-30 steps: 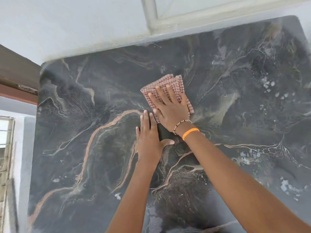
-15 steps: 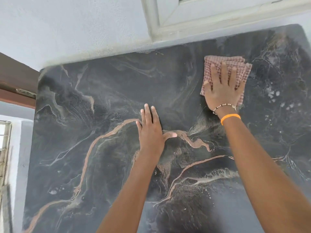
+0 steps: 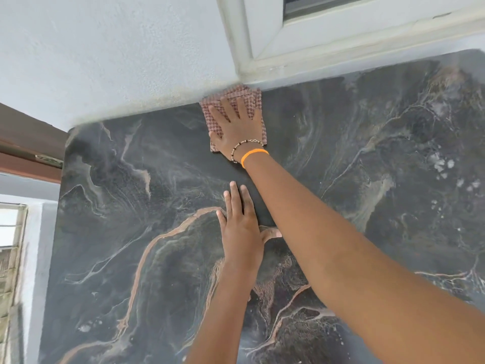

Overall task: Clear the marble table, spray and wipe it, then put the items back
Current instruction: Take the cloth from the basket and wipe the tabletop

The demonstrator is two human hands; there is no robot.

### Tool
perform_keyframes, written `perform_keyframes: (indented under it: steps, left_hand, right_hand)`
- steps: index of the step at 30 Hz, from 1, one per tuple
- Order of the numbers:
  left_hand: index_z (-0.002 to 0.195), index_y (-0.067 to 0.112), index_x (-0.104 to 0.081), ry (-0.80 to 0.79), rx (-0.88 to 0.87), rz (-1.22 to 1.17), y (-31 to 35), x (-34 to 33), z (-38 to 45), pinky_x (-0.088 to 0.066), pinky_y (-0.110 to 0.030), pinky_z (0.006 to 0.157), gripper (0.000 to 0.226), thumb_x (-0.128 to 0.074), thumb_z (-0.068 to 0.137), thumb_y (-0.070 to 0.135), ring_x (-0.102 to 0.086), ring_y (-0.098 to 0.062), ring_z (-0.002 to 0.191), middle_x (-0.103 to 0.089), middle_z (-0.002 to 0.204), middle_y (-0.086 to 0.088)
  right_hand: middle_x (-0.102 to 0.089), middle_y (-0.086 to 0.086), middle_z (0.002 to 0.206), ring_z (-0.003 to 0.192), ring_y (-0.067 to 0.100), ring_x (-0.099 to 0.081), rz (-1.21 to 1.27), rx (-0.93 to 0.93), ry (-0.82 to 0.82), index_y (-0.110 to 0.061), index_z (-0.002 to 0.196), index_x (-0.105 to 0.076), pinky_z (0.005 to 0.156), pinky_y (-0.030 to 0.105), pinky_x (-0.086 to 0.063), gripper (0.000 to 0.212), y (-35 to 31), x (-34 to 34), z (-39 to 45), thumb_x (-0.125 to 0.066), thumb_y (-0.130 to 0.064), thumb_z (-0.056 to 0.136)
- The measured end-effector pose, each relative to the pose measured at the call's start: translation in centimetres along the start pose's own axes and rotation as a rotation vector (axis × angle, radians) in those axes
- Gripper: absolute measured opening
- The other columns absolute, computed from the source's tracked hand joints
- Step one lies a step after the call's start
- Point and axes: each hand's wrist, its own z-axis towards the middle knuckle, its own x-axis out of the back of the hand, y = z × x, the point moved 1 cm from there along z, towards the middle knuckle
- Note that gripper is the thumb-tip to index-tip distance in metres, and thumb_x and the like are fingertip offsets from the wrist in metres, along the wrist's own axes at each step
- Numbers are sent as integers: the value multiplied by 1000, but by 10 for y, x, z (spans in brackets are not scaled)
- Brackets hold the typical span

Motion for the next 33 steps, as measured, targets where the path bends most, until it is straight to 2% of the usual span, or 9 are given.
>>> perform_keyframes:
  steps: [6, 9, 11, 13, 17, 22, 25, 30, 33]
  left_hand:
    - [148, 10, 8, 32, 23, -53, 11, 4, -3, -1, -45, 117, 108, -57, 76, 58, 14, -27, 145, 19, 157, -9]
    - [148, 13, 10, 66, -99, -56, 35, 1, -2, 0, -44, 117, 116, -59, 71, 64, 16, -26, 144, 20, 156, -7]
    - [148, 15, 12, 11, -161, -50, 51, -4, -1, 1, -44, 117, 116, -61, 71, 63, 18, -25, 144, 21, 156, -5]
    - [148, 16, 13, -40, -172, -33, 59, -11, 0, 3, -44, 117, 115, -63, 73, 59, 19, -24, 144, 21, 156, -3]
    - [147, 17, 15, -39, -176, 32, 56, -19, 0, 2, -44, 117, 114, -62, 74, 58, 19, -24, 144, 24, 156, -3]
    - [147, 17, 16, -50, -161, 30, 59, -19, 2, 3, -45, 117, 115, -60, 72, 59, 20, -25, 143, 25, 155, -3]
    - [147, 16, 14, -39, -155, 29, 60, -19, 3, 1, -47, 117, 116, -61, 71, 59, 19, -26, 144, 23, 156, -4]
    - [148, 17, 9, -34, -144, -19, 63, -15, -1, -1, -45, 117, 117, -69, 70, 55, 15, -24, 145, 19, 157, -3]
    - [149, 15, 7, -22, -146, -10, 73, -13, -5, -2, -42, 117, 112, -65, 73, 56, 15, -25, 145, 19, 157, -7]
  right_hand:
    - [-17, 3, 158, 144, 34, -13, 60, -227, 121, -27, 148, -19, 112, 58, -8, 60, 45, 13, -9, -31, -47, 93]
    - [-18, 4, 157, 144, 35, -12, 39, -341, 173, -27, 147, -21, 110, 59, -11, 59, 96, 20, -22, -31, -46, 93]
    - [-18, 5, 157, 144, 36, -12, 27, -425, 200, -28, 147, -21, 109, 59, -13, 58, 135, 27, -31, -31, -46, 93]
    - [-16, 4, 158, 144, 35, -10, 11, -512, 205, -30, 147, -19, 110, 60, -13, 58, 173, 36, -42, -29, -47, 93]
    - [-11, 3, 159, 145, 35, -9, 1, -669, 211, -31, 148, -17, 111, 59, -13, 57, 230, 49, -71, -27, -47, 94]
    - [-12, 5, 159, 145, 35, -9, 55, -770, 275, -29, 148, -19, 109, 62, -13, 56, 221, 37, -108, -29, -38, 93]
    - [-8, 3, 160, 147, 33, -3, 63, -665, 252, -32, 148, -14, 111, 61, -8, 57, 179, 17, -123, -29, -37, 93]
    - [-10, -2, 160, 147, 27, -3, 40, -109, 135, -36, 147, -17, 112, 58, -4, 54, 106, -4, -109, -31, -38, 95]
    - [-14, -6, 159, 147, 24, -7, 10, 15, 95, -39, 146, -20, 114, 56, -5, 52, 111, 2, -89, -32, -40, 95]
